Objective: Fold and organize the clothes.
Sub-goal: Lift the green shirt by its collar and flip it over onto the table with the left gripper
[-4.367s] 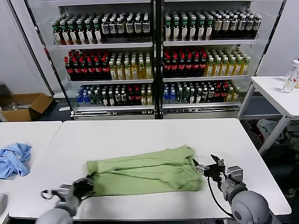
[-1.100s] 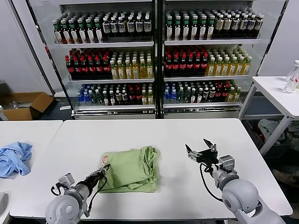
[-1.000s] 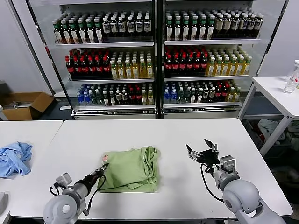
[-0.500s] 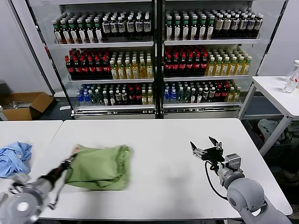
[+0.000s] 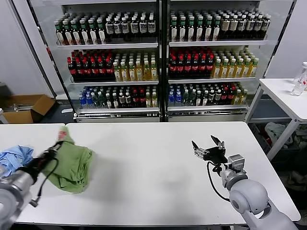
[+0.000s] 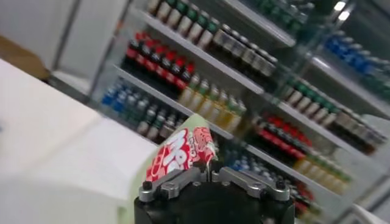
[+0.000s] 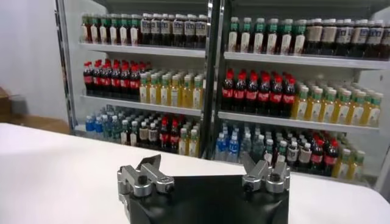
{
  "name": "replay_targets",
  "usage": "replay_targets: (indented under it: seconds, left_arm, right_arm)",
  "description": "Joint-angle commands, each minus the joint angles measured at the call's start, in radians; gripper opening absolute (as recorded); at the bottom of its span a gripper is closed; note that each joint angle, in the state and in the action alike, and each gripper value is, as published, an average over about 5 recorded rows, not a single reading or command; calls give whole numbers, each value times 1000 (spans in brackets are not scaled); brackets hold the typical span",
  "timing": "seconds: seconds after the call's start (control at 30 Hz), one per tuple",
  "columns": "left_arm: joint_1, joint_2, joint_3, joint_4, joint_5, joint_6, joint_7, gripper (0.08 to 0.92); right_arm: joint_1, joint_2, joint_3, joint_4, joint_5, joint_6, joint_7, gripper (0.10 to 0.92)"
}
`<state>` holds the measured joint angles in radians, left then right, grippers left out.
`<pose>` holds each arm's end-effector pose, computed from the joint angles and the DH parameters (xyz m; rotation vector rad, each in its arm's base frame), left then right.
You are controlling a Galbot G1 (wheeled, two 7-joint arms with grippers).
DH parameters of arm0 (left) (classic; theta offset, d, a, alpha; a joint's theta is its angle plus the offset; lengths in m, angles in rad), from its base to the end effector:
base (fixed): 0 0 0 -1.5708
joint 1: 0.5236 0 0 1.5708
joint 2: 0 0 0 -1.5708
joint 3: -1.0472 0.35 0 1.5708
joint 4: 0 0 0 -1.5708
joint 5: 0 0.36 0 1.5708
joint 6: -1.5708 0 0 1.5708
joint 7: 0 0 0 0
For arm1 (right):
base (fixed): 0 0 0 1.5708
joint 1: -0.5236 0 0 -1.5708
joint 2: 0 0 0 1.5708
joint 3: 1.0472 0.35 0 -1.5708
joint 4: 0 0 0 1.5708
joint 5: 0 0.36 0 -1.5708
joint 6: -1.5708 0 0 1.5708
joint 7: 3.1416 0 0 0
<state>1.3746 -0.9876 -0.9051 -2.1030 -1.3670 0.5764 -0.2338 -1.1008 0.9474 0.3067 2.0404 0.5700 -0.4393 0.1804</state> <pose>0.2482 0.1885 -0.1646 -0.1129 -2.7031 0.8093 0.3028 -0.0531 -0.2088 0.3677 -2.9070 0.1527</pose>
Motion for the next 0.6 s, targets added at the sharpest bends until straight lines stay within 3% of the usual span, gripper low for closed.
replay_targets:
  seconds: [0.03,0.37,0.6]
  left_arm:
    - [-114,-316,410,-76,83,-1,-62,93]
    - [-329,-544,661,279,282,-41,-98,93]
    - [-376,-584,767,340,624,-87,-39,108]
  right_arm:
    - [17,13,-9,-4,-10,8,-3,823]
    - [50,9,-12,-32,3,27,-11,823]
    - [62,-5,-3,-52,49,34,13,823]
